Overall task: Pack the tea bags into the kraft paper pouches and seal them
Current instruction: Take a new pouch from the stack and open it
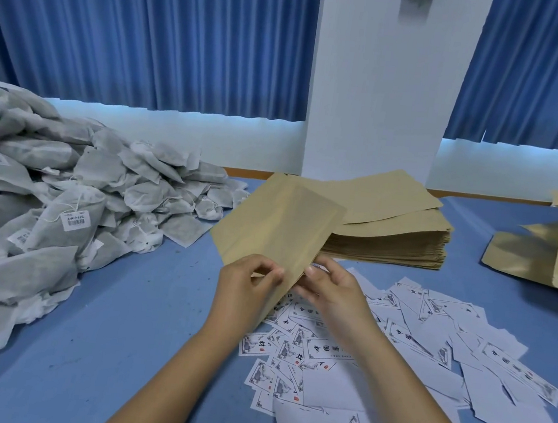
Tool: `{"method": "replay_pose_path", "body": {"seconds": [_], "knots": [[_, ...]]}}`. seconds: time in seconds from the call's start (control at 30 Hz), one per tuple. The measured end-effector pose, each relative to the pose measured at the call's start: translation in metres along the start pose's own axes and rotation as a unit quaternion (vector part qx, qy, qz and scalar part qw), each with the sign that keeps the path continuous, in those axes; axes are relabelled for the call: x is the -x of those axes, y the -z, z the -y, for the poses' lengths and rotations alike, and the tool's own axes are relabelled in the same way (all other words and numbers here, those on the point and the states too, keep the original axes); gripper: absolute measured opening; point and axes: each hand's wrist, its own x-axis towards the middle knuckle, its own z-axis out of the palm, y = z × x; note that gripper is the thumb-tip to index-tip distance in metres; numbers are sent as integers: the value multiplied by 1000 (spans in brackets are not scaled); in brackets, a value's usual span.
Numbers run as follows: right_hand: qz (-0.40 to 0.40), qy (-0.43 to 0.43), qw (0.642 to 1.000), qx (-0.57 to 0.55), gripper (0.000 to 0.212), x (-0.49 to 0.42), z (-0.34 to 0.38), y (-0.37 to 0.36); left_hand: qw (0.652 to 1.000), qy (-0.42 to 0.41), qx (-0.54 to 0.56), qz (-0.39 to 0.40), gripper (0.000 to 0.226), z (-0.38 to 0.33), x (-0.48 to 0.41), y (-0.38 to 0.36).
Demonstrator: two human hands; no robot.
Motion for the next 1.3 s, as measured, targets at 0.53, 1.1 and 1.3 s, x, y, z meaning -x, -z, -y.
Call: {"method": "replay_pose_path", "body": {"seconds": [0.53, 1.1, 1.3], "knots": [[-6, 32, 999, 43, 20, -4, -9, -2, 996, -54, 51, 48, 18, 0, 0, 3], [-199, 48, 948, 243, 31, -3, -15, -21, 956, -159, -247, -25, 7, -10, 13, -17], [-189, 26, 952, 240, 34, -1, -18, -24, 973, -41, -199, -110, 11, -13, 5, -6]]}}
